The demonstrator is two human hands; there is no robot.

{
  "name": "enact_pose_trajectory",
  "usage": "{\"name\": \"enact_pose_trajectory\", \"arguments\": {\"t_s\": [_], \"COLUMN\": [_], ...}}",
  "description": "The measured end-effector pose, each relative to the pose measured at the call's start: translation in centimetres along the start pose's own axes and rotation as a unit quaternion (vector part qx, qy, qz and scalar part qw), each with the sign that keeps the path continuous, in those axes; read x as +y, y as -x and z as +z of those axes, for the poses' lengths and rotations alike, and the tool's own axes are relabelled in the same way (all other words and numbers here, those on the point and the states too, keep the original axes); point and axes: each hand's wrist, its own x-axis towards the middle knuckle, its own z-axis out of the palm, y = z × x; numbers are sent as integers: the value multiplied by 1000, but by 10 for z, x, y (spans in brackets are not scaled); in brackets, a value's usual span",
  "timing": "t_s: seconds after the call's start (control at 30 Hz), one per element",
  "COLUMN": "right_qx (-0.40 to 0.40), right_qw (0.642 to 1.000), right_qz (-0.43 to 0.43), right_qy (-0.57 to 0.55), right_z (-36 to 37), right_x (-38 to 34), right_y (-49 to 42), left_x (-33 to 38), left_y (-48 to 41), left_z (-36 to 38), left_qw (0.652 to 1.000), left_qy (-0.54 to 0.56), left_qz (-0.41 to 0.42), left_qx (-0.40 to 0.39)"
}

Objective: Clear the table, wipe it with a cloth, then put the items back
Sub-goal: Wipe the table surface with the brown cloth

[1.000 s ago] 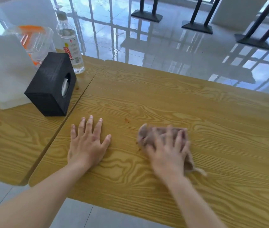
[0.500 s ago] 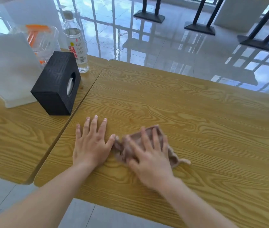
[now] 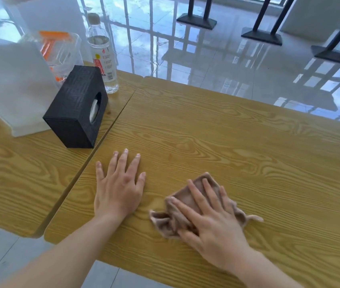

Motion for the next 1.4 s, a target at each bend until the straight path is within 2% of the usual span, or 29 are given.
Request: {"name": "enact_pose_trajectory", "arguments": {"t_s": [0.03, 0.13, 0.23, 0.33, 0.43, 0.5, 0.57, 0.63, 0.7, 0.73, 0.8, 0.9, 0.97, 1.0, 1.07, 1.17, 1.23, 1.33, 1.4], "right_qx": [-12, -24, -16, -25, -14, -10, -31, -34, -31, -24, -20, -14, -11, -11, -12, -22, -18, -14, -20], "right_qw": [1000, 987, 969, 984, 1000, 1000, 997, 982, 953, 943, 956, 995, 1000, 999, 993, 959, 934, 926, 945], "right_qz": [18, 160, 242, 172, 16, -6, 63, 187, 301, 329, 290, 94, 28, 39, 119, 283, 356, 376, 326], "right_qy": [14, 0, -42, -41, -20, -4, 20, 19, -23, -35, -31, 3, 7, 10, 20, 13, -10, -29, -30], "right_z": [-5, -22, -24, -19, -4, -4, -18, -34, -44, -43, -34, -14, -10, -13, -21, -37, -43, -50, -51], "right_x": [18, 71, 77, 30, -9, 7, 60, 112, 135, 131, 94, 17, 5, 20, 76, 160, 192, 207, 188], "right_y": [-4, -75, -167, -193, -107, -47, -51, -98, -155, -176, -195, -152, -96, -78, -68, -104, -145, -214, -251], "left_x": [0, 1, 1, 0, -3, -3, -1, 1, 3, 2, 1, -1, -1, 1, 8, 24, 27, 27, 27], "left_y": [-1, 1, 1, 1, 4, 4, 1, 1, 1, 0, -2, -2, 1, -1, -16, -57, -80, -89, -88], "left_z": [1, 1, 0, -1, -2, -4, -2, -3, -3, -2, 1, 2, -2, -8, -17, -16, -8, 3, 5], "left_qw": [1000, 1000, 1000, 999, 995, 995, 998, 999, 1000, 1000, 1000, 999, 998, 997, 996, 996, 995, 994, 995], "left_qy": [-5, -10, 3, 34, 88, 82, 46, 24, 11, 7, 0, -7, -18, -21, -26, -31, -33, -47, -51], "left_qz": [-2, -4, -7, -9, -24, -28, -20, -20, -25, -27, -23, -16, -12, -17, -13, 40, 53, 36, 34], "left_qx": [-2, -2, -1, 18, 44, 40, 29, 18, 6, -4, -13, -31, -57, -70, -89, -75, -84, -87, -78]}}
